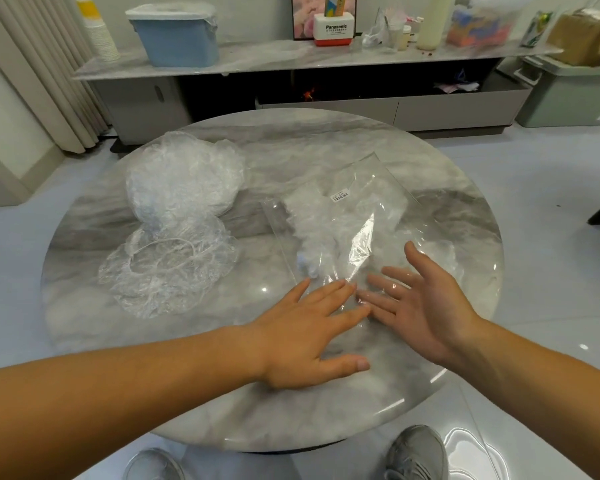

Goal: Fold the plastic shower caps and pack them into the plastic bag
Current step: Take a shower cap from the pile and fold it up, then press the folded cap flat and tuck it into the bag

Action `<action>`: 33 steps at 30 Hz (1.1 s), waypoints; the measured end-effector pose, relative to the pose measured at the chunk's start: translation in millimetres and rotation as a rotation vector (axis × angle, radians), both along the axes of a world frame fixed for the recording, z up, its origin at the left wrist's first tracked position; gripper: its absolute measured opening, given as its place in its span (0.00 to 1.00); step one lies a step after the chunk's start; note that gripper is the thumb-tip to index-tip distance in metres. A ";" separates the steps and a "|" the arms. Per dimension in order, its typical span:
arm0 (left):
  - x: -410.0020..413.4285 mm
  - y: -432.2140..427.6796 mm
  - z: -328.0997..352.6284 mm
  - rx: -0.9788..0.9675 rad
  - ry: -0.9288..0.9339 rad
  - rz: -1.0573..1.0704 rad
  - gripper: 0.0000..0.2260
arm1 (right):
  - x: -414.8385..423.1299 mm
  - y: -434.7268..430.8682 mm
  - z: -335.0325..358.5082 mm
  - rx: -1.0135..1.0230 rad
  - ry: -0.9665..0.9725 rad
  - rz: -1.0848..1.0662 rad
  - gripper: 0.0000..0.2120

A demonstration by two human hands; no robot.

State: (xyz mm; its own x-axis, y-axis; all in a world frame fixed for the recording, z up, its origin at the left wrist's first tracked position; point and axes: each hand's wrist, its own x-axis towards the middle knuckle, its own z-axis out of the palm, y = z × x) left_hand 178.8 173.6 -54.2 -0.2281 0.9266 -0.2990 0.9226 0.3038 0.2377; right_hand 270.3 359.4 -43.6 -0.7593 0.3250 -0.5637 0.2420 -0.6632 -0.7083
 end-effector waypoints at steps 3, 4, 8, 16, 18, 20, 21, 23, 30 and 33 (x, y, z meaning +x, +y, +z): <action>0.2 -1.2 -1.4 0.017 -0.006 -0.024 0.34 | 17.3 1.5 3.8 0.166 -0.070 -0.013 0.30; 0.0 -1.6 -1.7 0.027 -0.012 -0.029 0.34 | 21.0 2.0 6.8 0.250 -0.106 0.001 0.27; -1.6 -6.5 1.8 0.060 -0.037 -0.012 0.34 | 22.0 1.1 25.9 0.580 -0.212 0.109 0.24; -40.0 -57.8 9.8 0.061 0.030 0.291 0.36 | -16.9 -32.5 34.2 0.998 0.099 0.373 0.17; -55.7 -84.6 9.5 0.057 0.107 0.411 0.35 | -28.6 -46.9 33.6 1.175 0.122 0.561 0.16; -68.4 -111.6 7.6 0.042 0.174 0.532 0.33 | -40.0 -61.0 31.5 1.375 0.151 0.803 0.17; -72.8 -126.9 6.1 0.021 0.197 0.589 0.33 | -47.1 -69.3 27.5 1.486 0.172 0.924 0.19; -77.1 -149.5 1.8 -0.026 0.204 0.658 0.32 | -57.1 -80.4 13.9 1.682 0.196 1.113 0.24; -90.6 -195.0 -16.5 -0.038 0.175 0.556 0.48 | -88.0 -84.3 -20.6 2.002 0.063 1.103 0.41; -97.3 -197.3 -18.7 0.080 0.220 0.540 0.36 | -92.4 -89.6 -18.7 1.996 -0.005 1.071 0.37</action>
